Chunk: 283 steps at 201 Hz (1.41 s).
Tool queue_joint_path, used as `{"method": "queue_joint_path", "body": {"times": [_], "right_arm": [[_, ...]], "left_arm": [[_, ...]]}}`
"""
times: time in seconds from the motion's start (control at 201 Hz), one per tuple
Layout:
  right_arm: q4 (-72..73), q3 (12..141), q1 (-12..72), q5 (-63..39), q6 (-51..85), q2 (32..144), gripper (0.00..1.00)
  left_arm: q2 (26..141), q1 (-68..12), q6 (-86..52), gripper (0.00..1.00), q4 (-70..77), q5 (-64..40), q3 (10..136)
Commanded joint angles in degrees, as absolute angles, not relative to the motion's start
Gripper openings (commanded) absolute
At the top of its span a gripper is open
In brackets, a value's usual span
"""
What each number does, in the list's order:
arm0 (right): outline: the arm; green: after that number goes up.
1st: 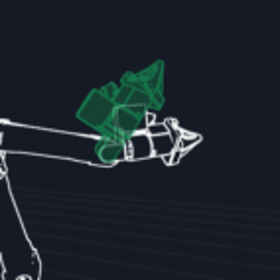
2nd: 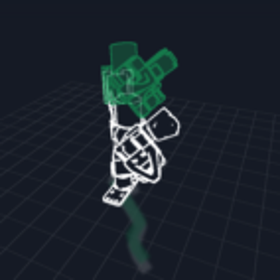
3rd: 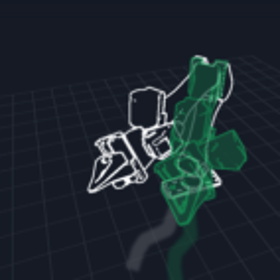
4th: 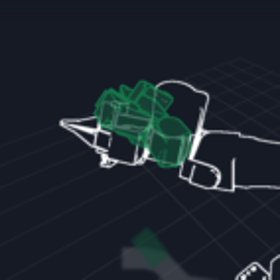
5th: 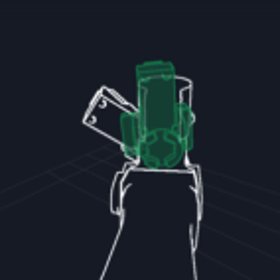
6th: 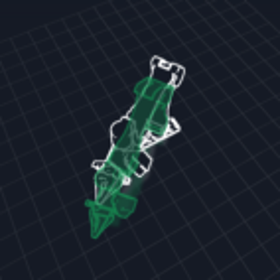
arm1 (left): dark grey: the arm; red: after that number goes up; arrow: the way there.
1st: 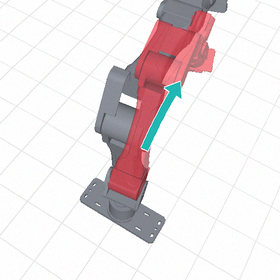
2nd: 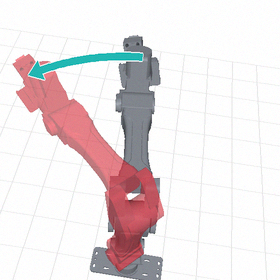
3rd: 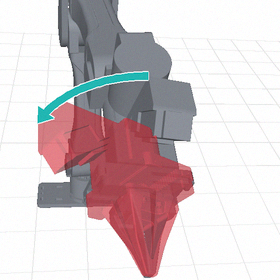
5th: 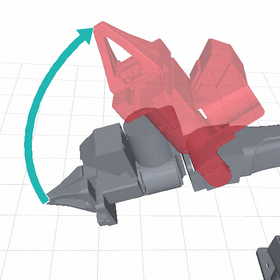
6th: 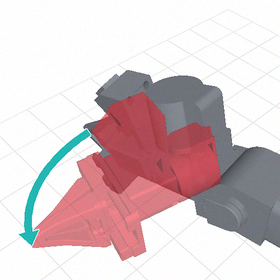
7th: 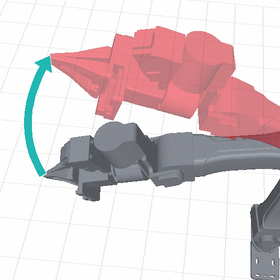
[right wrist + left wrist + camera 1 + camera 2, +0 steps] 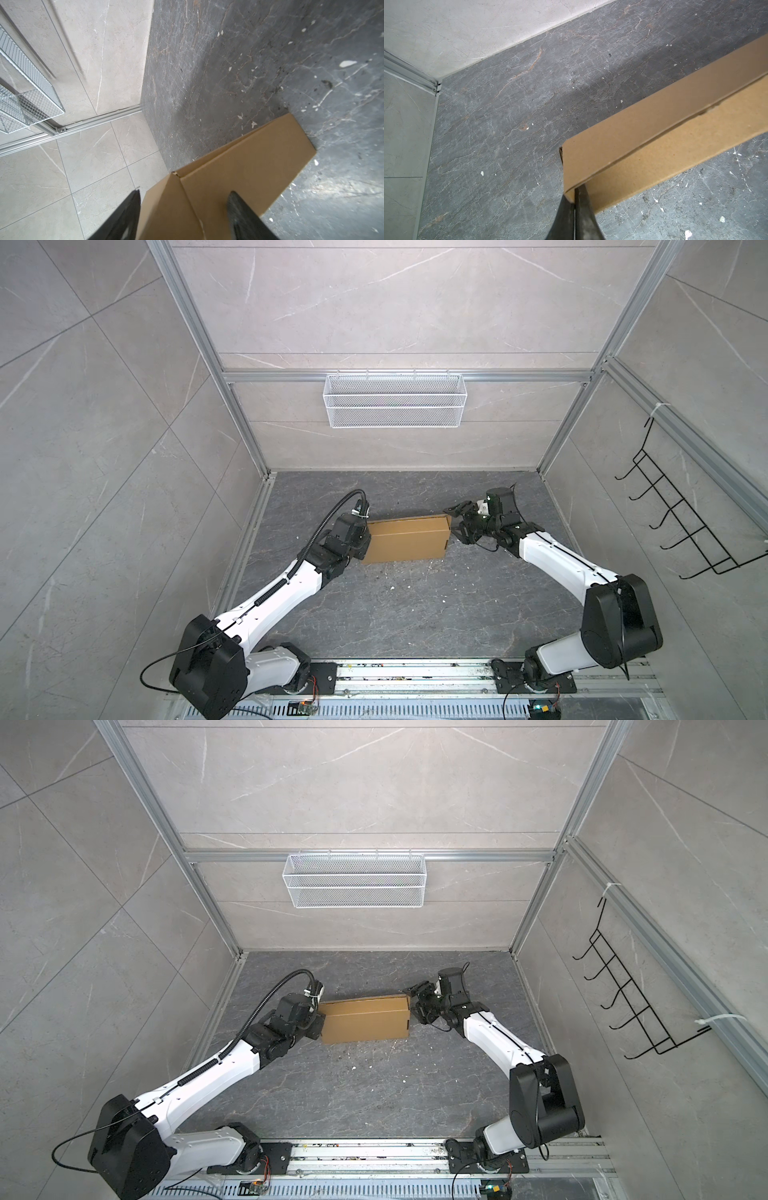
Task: Assemble paper box
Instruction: Fold and tuck the lid into the gap.
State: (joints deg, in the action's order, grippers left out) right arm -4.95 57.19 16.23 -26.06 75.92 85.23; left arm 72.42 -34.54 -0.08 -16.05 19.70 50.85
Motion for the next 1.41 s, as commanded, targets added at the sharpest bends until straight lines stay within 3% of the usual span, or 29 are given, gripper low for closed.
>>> {"method": "queue_joint_path", "body": {"times": [0.0, 0.423, 0.995, 1.164, 1.403], "right_arm": [[-6.4, 56.4, 17.6, -26.7, 77.4, 82.8, 0.69], [-19.6, 57.5, 17.7, -24.9, 68.7, 80.2, 0.77], [-13.0, 57.4, 18.1, -30.4, 78.6, 79.9, 0.80], [-27.1, 63.3, 17.5, -21.4, 59.9, 78.1, 0.81], [-28.6, 70.7, 17.5, -14.5, 22.0, 75.3, 0.83]], "left_arm": [[76.6, -35.7, 2.3, 0.00, -29.5, 15.4, 47.8], [76.4, -35.7, 2.6, 0.00, -29.5, 16.0, 47.8], [76.3, -35.8, 2.9, 0.00, -29.4, 16.2, 47.7], [76.3, -35.8, 2.9, 0.00, -29.6, 16.4, 47.7], [76.6, -35.8, 2.7, 0.00, -29.9, 16.2, 47.9]]}}
